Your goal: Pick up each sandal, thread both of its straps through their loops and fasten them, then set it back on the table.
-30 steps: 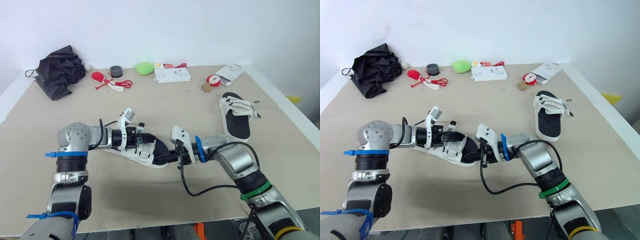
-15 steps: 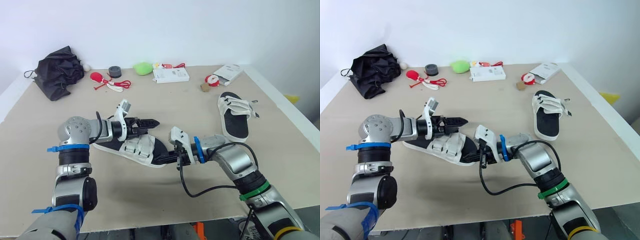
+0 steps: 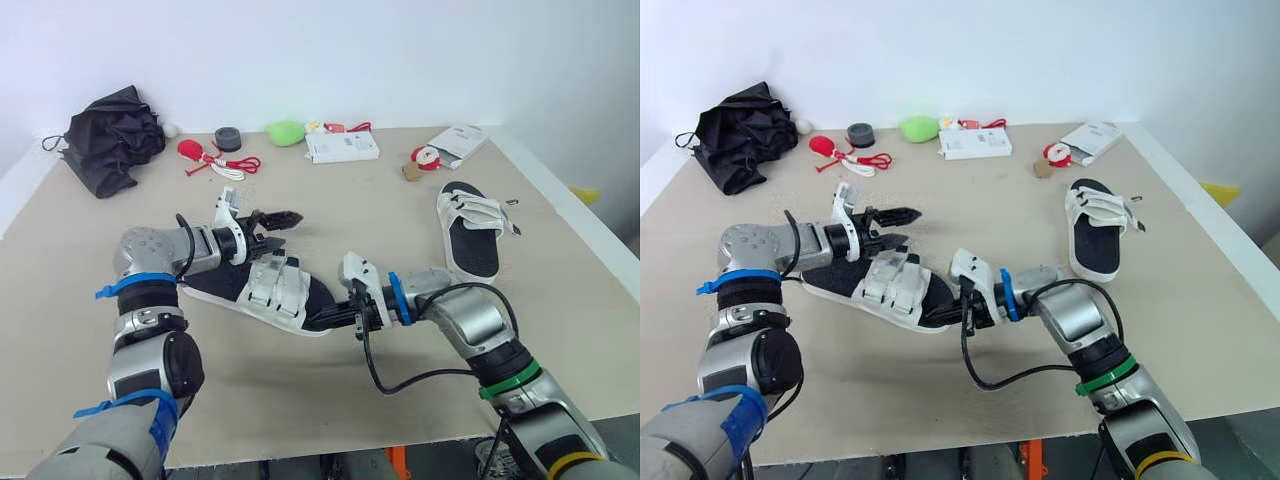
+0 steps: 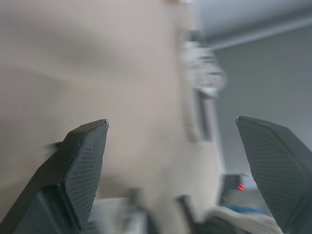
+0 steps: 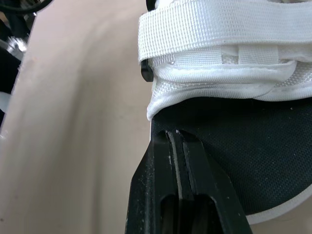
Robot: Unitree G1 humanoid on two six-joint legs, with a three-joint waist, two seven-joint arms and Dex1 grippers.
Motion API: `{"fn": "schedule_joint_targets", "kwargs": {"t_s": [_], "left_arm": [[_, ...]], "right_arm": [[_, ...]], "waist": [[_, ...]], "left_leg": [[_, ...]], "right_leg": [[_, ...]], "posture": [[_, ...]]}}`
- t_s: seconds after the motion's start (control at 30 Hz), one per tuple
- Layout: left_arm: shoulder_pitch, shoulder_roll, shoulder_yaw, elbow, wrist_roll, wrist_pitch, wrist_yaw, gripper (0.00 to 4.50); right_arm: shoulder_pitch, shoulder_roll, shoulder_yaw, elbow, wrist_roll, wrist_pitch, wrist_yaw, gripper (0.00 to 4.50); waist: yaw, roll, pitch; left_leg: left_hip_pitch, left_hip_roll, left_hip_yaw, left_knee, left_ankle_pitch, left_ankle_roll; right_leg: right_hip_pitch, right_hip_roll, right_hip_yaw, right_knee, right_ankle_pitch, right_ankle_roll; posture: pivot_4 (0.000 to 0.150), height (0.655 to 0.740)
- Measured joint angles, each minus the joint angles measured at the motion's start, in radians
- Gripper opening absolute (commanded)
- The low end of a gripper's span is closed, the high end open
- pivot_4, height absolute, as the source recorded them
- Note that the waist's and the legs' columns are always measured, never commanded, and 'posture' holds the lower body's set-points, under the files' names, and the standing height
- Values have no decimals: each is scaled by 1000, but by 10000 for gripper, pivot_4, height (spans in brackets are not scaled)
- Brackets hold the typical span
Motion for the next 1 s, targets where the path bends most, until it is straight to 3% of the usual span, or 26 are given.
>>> {"fn": "schedule_joint_targets", "kwargs": {"t_s": [0.07,0.27,0.47,0.53,0.7,1.0], "left_arm": [[29,48,-68,-92,-6,-46,-113,43325],[263,209,-276,-332,99,-388,-479,43325],[429,354,-352,-462,158,-633,-744,43325],[501,446,-358,-459,214,-777,-866,43325],[539,527,-413,-359,352,-1067,-1046,43325],[542,537,-476,-293,414,-1212,-1169,43325]], "right_arm": [[-4,-2,-29,0,26,25,-3,0],[-14,-12,-170,-57,131,96,-32,0],[28,-20,-290,-221,254,166,-103,0],[104,-61,-379,-338,321,196,-137,0],[221,-86,-518,-514,442,216,-222,0],[369,-88,-592,-635,572,230,-410,0]], "waist": [[0,0,0],[3,-1,1],[4,-2,2],[5,-1,2],[8,-1,2],[4,-2,2]], "left_leg": [[-7,0,1,0,1,-1],[-8,-1,1,-10,2,-5],[-8,-1,0,-12,0,-5],[-8,-1,0,-12,-1,-4],[-8,-1,0,-12,-1,-4],[-8,0,0,-12,-1,-3]], "right_leg": [[-8,0,1,0,1,-1],[-12,-1,2,0,0,-11],[-12,0,0,0,-6,-9],[-12,-1,0,-1,-8,-8],[-11,-1,-1,-2,-8,-7],[-11,0,-1,-2,-9,-5]], "posture": [[1500,7400],[1500,7400],[1500,7400],[1500,7400],[1500,7400],[1500,7400]]}}
